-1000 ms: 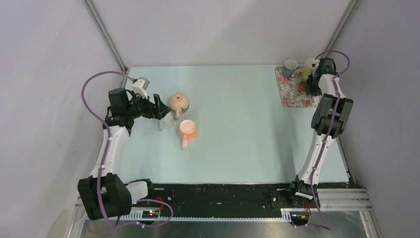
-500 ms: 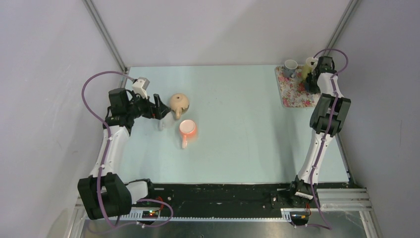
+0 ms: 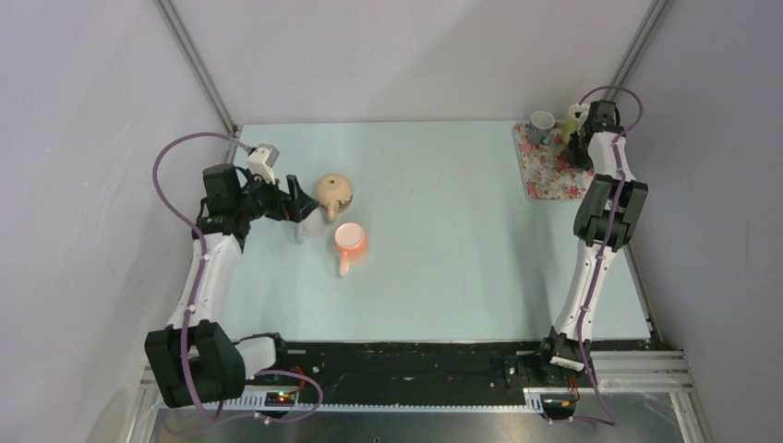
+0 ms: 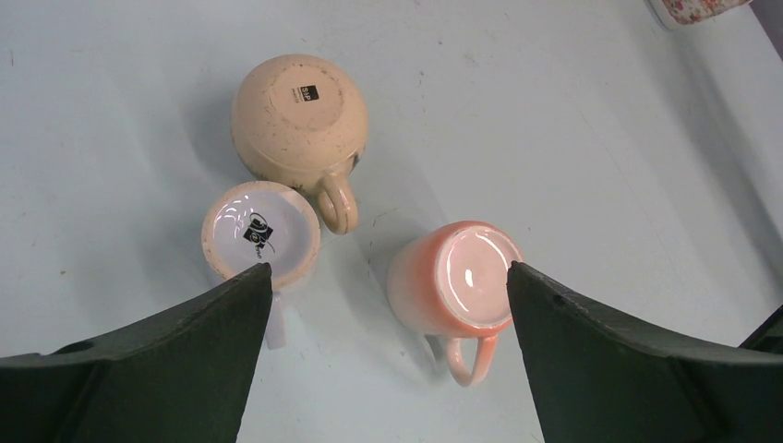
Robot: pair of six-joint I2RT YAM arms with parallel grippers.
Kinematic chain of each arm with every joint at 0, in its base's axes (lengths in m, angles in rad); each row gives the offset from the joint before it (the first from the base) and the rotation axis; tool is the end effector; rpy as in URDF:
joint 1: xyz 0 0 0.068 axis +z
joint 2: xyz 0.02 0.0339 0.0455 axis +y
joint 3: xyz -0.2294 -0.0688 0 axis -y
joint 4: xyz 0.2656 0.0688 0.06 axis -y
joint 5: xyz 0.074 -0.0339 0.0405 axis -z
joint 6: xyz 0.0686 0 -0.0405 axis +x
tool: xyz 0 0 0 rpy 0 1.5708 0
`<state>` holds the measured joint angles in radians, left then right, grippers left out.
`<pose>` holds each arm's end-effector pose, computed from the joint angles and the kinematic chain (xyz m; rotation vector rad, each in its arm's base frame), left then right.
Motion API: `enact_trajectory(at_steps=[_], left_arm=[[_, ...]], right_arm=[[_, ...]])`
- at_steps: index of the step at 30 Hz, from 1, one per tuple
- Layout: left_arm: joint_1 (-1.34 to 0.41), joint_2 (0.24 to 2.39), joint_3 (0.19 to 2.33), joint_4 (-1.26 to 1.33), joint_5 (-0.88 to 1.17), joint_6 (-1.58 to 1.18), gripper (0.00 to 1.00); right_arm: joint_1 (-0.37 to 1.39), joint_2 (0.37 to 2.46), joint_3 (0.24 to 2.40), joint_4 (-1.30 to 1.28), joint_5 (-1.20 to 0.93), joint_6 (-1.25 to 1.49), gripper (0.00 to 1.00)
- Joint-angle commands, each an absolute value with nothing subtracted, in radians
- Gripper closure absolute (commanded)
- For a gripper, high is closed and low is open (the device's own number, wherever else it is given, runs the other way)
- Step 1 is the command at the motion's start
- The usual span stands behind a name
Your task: Turn the mug right side up
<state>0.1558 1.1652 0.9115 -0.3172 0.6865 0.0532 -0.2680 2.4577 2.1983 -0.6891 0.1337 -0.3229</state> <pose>0.3116 0.0049 0.2470 0.2897 2.0340 -0.6018 0.5305 -0.1552 0.1329 -0.0151 2.5555 -0.4029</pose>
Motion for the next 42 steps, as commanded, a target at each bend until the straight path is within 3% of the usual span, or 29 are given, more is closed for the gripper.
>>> enact_trajectory(at_steps=[1, 8, 19, 25, 30, 35, 42], left_arm=[[0.163, 1.155, 0.909, -0.303, 0.69, 0.066, 0.0], [0.161, 1.143, 0.904, -0.303, 0.686, 0.07, 0.0], [0.163, 1.123, 0.894, -0.304, 0.667, 0.082, 0.0], [0.163, 1.093, 0.885, -0.307, 0.529, 0.116, 0.0], [0.163, 1.144, 0.896, -0.318, 0.439, 0.169, 0.0], [0.161, 1.222, 0.903, -0.321, 0.38, 0.267, 0.0], [0.143, 1.386, 0.993, -0.36, 0.353, 0.301, 0.0]], right_arm=[[-0.252, 2.489, 2.235, -0.726, 0.15, -0.355, 1.0], [-0.253, 2.441, 2.159, -0.728, 0.13, -0.344, 0.68], [-0.272, 2.297, 2.058, -0.756, 0.07, -0.311, 0.4], [-0.274, 2.125, 1.95, -0.784, -0.019, -0.26, 0.31], [-0.216, 1.859, 1.719, -0.687, -0.048, -0.251, 0.26], [-0.092, 1.646, 1.543, -0.619, -0.1, -0.247, 0.25], [0.082, 1.528, 1.441, -0.602, -0.128, -0.229, 0.24]])
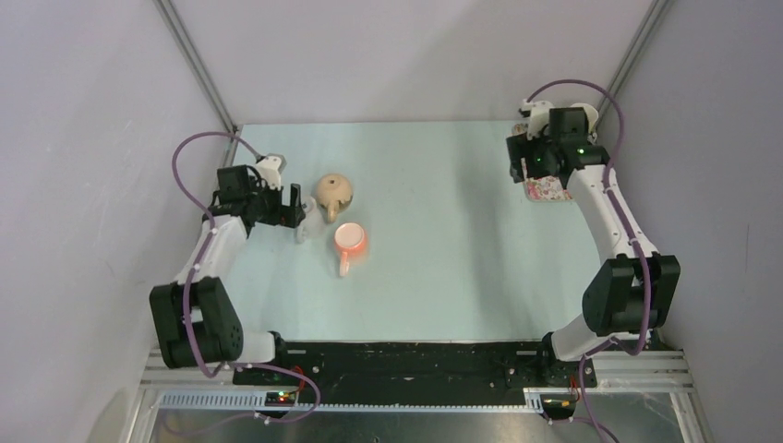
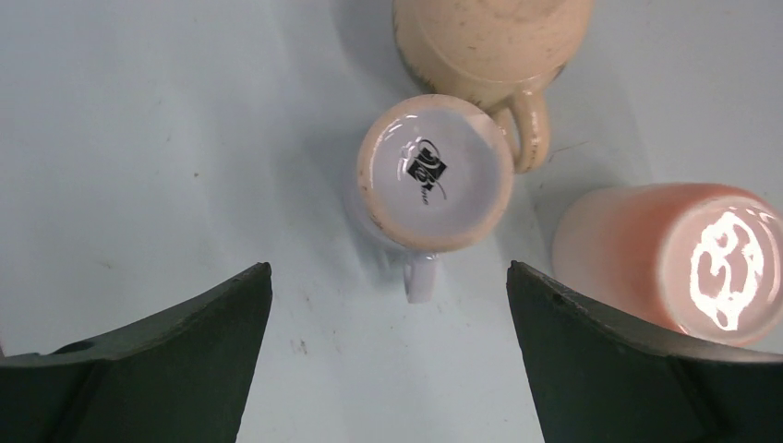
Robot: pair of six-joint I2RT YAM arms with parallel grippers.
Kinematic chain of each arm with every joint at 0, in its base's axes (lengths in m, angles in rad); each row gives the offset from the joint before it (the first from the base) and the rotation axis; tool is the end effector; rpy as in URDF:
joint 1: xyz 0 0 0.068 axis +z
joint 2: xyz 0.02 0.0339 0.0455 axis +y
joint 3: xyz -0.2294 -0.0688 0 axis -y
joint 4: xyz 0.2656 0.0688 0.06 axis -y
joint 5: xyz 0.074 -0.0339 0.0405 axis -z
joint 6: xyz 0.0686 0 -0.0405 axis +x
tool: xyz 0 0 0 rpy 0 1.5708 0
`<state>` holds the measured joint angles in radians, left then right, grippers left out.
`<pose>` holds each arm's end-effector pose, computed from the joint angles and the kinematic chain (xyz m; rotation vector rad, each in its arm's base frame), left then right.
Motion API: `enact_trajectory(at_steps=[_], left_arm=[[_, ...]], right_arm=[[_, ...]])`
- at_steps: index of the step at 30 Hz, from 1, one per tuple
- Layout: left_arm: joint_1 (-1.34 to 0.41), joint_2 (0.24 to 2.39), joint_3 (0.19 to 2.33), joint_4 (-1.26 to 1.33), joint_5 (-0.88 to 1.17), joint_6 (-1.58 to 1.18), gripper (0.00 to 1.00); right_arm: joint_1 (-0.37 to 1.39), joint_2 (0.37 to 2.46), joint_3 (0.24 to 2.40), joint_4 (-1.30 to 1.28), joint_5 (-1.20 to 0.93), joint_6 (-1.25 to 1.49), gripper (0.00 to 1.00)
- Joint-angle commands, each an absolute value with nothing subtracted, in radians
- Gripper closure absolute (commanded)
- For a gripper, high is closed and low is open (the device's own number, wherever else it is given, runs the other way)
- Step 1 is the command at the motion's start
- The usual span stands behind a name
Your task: Turn the mug right side up
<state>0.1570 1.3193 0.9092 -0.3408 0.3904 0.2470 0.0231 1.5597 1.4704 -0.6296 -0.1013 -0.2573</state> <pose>0.3309 0.0260 0.1910 0.2952 2.2455 -0.2403 0.3941 0.0160 0.2853 -0.3713 2.2549 -0.0061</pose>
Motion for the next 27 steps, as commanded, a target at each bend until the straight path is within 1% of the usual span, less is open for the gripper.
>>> enact_trajectory(at_steps=[1, 6, 12, 18, 27], left_arm=[[0.135, 1.416, 1.005, -0.368, 0.336, 0.306, 0.0], [0.102, 1.471, 1.065, -0.399, 0.314, 0.312, 0.0], [0.089, 1.521, 1.132, -0.43, 0.305, 0.313, 0.0], [0.038, 1.603, 1.186, -0.485, 0.255, 0.323, 0.0], [0.009, 1.631, 1.227, -0.507, 0.232, 0.308, 0.0]], right_arm=[[0.09, 1.519, 1.44, -0.603, -0.129, -0.224, 0.25], [0.13, 1.505, 1.429, -0.602, -0.135, -0.202, 0.25], [0.138, 1.507, 1.403, -0.585, -0.133, -0.196, 0.25], [0.141, 1.513, 1.376, -0.571, -0.127, -0.199, 0.25], [0.14, 1.511, 1.338, -0.556, -0.125, -0.208, 0.25]])
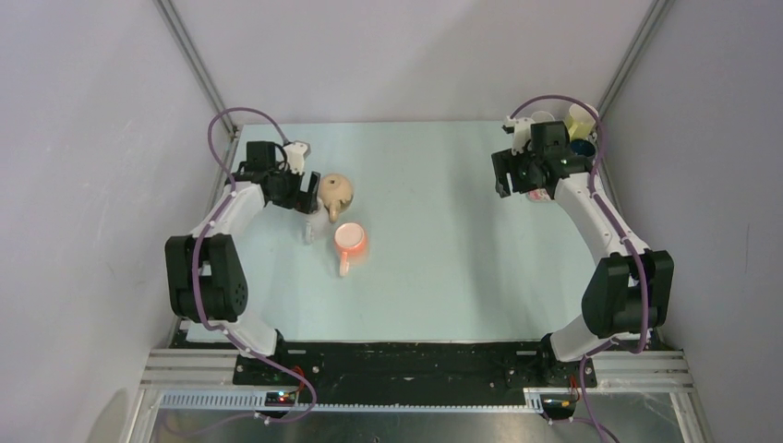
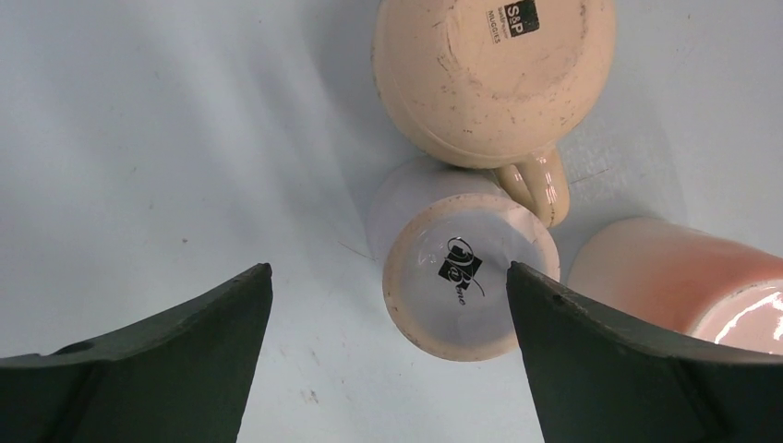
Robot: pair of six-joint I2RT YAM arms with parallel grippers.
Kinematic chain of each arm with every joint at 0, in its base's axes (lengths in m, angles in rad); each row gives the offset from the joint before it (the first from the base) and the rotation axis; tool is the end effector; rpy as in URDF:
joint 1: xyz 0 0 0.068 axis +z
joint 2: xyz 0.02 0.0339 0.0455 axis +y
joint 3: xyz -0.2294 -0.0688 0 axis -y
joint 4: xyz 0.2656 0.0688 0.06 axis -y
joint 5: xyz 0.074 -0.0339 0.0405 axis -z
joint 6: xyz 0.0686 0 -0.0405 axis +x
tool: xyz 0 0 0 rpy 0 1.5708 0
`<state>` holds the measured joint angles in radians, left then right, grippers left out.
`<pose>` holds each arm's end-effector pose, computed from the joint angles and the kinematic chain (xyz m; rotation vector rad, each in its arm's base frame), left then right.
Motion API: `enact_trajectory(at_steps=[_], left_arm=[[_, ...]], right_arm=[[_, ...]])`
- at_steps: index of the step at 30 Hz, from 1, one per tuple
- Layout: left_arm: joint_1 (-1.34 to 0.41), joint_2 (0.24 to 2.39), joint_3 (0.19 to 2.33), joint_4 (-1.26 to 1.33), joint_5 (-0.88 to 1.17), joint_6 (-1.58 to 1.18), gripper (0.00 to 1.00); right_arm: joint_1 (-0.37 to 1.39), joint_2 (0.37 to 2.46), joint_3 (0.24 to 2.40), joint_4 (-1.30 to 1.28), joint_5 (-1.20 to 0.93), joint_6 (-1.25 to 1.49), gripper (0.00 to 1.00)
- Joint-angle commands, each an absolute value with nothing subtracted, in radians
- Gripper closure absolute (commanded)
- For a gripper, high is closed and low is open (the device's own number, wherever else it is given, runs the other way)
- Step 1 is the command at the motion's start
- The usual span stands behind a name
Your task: Turn the mug right side up
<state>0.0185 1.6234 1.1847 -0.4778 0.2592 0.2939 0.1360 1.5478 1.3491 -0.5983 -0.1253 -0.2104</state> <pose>0.3836 -0.0105 0.1728 0.4439 2.4134 -0.1862 0.3815 0.0609 0.2476 -0.4665 2.3161 0.1123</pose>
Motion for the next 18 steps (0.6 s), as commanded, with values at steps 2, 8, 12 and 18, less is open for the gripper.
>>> enact_trajectory(at_steps=[2, 8, 12, 18], left_arm=[[0.008, 1.629, 1.229, -0.508, 0.222, 0.306, 0.0], [0.009, 1.569, 1.244, -0.506, 0.252, 0.257, 0.0], [-0.027, 1.549, 1.249, -0.508, 0.267, 0.237, 0.0], [-0.085, 1.573, 1.236, -0.507, 0.21, 0.236, 0.0]], right_arm=[[0.139, 1.507, 1.332, -0.551, -0.124, -0.21, 0.25], [0.138, 1.503, 1.319, -0.545, -0.127, -0.209, 0.25], [0.139, 1.502, 1.313, -0.542, -0.128, -0.211, 0.25], [0.134, 1.485, 1.299, -0.535, -0.138, -0.212, 0.25]])
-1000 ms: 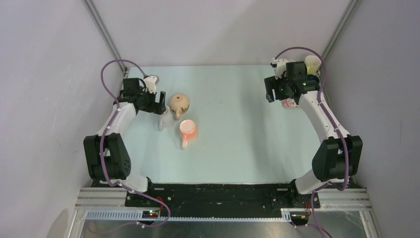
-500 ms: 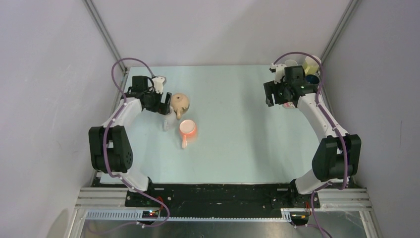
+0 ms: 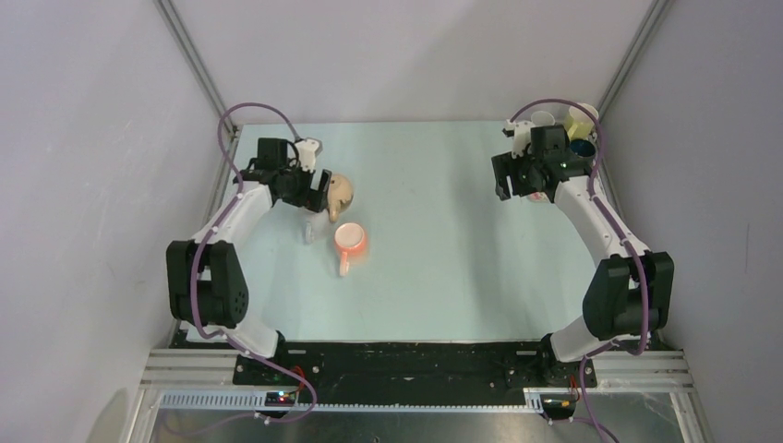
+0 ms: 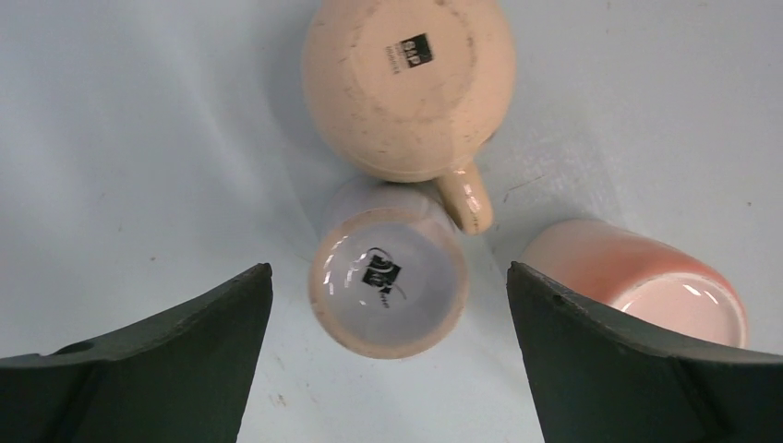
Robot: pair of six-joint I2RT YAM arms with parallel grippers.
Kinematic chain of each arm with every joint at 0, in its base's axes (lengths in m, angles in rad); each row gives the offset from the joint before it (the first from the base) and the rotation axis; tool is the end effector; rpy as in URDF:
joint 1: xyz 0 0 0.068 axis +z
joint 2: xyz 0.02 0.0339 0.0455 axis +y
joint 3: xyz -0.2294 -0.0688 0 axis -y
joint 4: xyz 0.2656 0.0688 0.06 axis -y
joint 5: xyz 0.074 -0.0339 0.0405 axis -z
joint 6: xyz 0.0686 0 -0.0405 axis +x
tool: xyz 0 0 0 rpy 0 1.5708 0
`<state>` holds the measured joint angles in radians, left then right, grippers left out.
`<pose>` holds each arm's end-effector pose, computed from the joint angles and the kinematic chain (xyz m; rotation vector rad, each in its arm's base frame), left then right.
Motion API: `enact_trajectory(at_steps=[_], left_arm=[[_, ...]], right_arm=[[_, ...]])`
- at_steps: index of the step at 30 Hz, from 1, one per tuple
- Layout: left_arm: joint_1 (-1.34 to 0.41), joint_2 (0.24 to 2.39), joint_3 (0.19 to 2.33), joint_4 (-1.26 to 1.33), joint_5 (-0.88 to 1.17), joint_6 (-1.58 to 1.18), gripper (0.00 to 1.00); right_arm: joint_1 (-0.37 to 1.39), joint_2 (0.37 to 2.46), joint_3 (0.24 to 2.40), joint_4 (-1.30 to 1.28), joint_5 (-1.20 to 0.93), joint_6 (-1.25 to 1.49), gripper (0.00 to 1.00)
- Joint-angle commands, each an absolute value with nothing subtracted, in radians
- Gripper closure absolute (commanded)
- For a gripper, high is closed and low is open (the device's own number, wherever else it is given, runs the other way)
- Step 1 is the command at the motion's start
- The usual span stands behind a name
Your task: Turn the mug right side up
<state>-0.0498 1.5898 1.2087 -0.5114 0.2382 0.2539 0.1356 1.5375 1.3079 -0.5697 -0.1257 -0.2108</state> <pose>0.3802 -0.0352 0.1902 0.4704 2.3935 -0.2025 0.3790 0.0604 0.2389 -0.4669 2.3183 0.1126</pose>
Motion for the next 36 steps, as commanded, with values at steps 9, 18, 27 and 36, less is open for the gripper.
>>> enact_trajectory(at_steps=[9, 18, 27, 36], left_arm=[[-0.098, 1.641, 1.261, -0.507, 0.125, 0.219, 0.0], [-0.099, 1.683, 1.261, -0.508, 0.116, 0.204, 0.0], [-0.101, 1.71, 1.266, -0.518, 0.111, 0.21, 0.04], [-0.099, 1.7, 1.319, -0.592, 0.11, 0.244, 0.98]], right_arm=[[0.124, 1.474, 1.278, -0.525, -0.167, -0.201, 0.25], [0.119, 1.472, 1.273, -0.524, -0.184, -0.193, 0.25], [0.12, 1.477, 1.273, -0.523, -0.186, -0.192, 0.25], [0.133, 1.461, 1.279, -0.511, -0.196, -0.188, 0.25]])
